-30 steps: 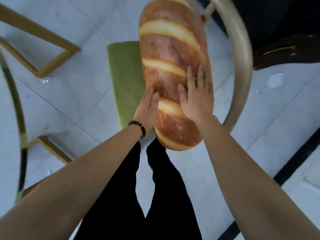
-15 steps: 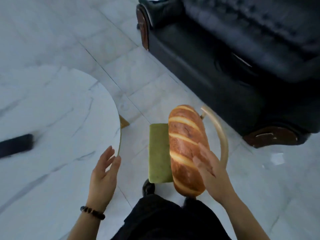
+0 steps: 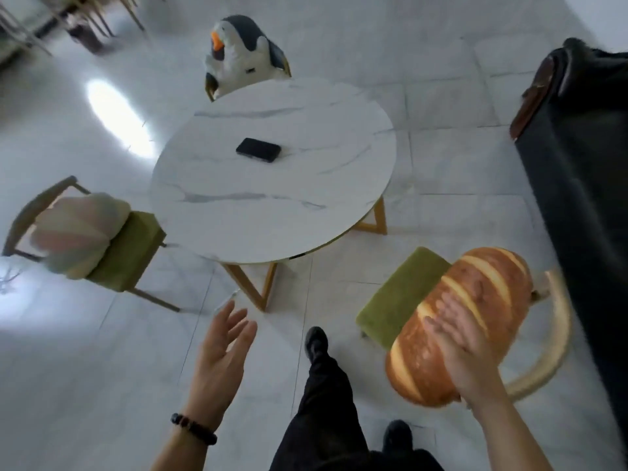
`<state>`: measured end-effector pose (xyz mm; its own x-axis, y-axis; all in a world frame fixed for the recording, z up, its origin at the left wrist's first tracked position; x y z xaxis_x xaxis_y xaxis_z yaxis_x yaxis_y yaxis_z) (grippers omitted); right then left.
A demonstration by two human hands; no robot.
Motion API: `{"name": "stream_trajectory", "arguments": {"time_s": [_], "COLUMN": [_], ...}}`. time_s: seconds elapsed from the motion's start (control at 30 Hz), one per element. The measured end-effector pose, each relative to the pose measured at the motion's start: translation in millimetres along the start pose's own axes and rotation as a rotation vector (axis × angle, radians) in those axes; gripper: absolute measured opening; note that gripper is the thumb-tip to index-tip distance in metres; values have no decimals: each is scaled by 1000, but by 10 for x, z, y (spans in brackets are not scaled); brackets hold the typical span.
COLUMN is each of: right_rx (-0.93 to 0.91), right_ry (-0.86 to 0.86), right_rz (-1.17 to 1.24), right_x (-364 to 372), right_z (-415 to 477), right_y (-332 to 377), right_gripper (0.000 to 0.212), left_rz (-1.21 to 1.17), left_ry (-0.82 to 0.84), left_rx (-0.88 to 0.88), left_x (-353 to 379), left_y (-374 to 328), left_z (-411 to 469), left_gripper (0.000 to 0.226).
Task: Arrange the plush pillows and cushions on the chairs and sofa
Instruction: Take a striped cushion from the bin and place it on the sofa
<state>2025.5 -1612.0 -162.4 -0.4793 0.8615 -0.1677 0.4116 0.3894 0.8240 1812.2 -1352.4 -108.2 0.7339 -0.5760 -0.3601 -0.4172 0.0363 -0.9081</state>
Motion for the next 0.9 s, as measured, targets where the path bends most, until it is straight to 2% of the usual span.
{"name": "stream_trajectory", "arguments": {"time_s": [0.2,0.37,0.57,0.73,0.9], "right_rx": [-132,-233,-311,-368,-364], "right_ry": [364,631,940,1069,1140], "right_rz": [-203,-376,-582,-664,-669], "right_x": [1226,2704,4718,6063,7254], "right_z": [-357,-887,-1809,-2497,-2776], "right_y": [354,454,189,149,63], "right_gripper": [53,50,49,52,62], "left_rz": [-196,-319,-440,-424,-432], "left_ry": [-449,-792,-1135,-1257,-1296], "left_rx": [-81,-158,-266,-274,-257], "left_x": [-1335,-2350,-3605,-4675,-5688], "left_y": [484,1194,2061,2409,2813], "left_z": [-963,-1757,-2445,-2620,-2275], "left_gripper": [49,47,42,46,45]}}
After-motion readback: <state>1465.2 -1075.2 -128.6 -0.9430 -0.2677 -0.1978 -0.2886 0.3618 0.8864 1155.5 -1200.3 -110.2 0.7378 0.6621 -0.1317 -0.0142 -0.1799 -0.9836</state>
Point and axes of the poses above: each hand's wrist, its own z-axis towards the middle knuckle, its own x-axis out of the palm, y = z × x, the point moved 3 cm from there along z, towards the middle knuckle, and after that the axes turned 9 degrees about x, right-handed, at the moved point
